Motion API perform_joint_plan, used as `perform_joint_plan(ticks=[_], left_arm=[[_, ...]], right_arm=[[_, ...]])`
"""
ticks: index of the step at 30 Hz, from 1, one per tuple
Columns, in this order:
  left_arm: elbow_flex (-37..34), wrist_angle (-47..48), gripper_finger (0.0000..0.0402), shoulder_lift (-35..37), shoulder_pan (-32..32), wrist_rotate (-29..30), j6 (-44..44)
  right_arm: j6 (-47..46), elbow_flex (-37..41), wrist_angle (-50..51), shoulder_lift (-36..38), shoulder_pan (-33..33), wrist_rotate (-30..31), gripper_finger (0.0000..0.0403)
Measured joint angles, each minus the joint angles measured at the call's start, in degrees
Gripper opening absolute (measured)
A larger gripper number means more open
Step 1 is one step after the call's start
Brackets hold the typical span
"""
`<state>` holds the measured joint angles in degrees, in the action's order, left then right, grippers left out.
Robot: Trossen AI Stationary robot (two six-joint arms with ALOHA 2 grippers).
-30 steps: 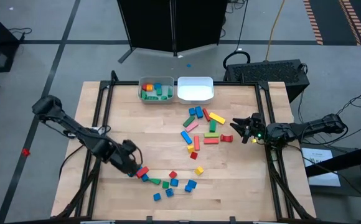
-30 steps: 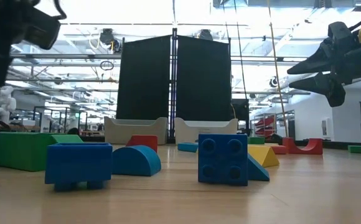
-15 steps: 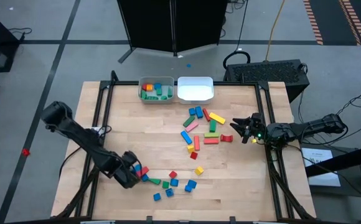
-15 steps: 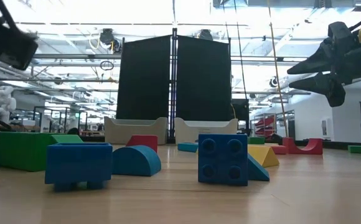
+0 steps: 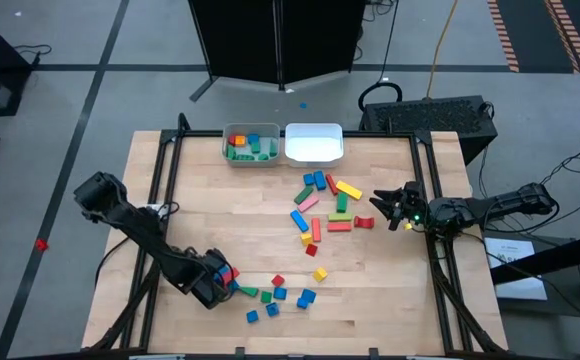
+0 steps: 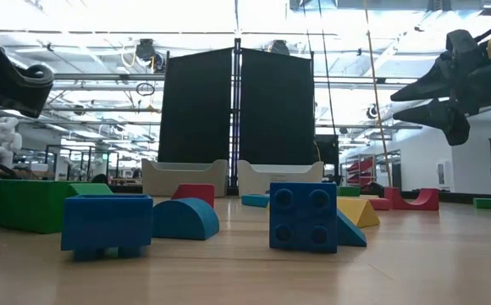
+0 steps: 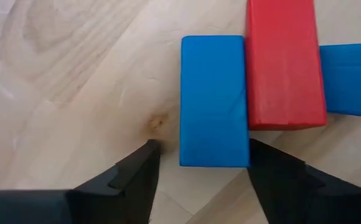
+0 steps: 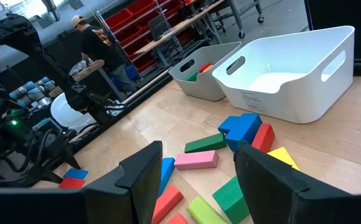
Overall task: Sort blocks by size
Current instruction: Put the blue rectangular block into the gray bin
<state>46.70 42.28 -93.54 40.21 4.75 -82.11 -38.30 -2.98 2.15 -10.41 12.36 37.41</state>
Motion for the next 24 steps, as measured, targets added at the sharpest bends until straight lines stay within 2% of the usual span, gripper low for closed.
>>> perform_joint_plan(ticks=[7, 12, 17, 24], left_arm=[[0.02, -0.97, 0.0124, -0.05, 0.00, 0.17, 0.11], [0.51, -0.45, 0.0121, 1.82, -1.19, 0.22, 0.12], [0.50, 3.55, 0.0121, 6.90, -5.52, 5.22, 1.06], [0.50, 6.38, 0.0121, 14.36, -16.63, 10.65, 10.05]], right_arm=[[0.17, 0.00, 0.00, 0.00, 0.00, 0.02, 0.0194], [0.42, 0.00, 0.02, -0.02, 0.00, 0.02, 0.0194], [1.49, 0.00, 0.02, -0.02, 0.00, 0.06, 0.0194], [1.70, 0.00, 0.02, 0.00, 0.00, 0.15, 0.0194]])
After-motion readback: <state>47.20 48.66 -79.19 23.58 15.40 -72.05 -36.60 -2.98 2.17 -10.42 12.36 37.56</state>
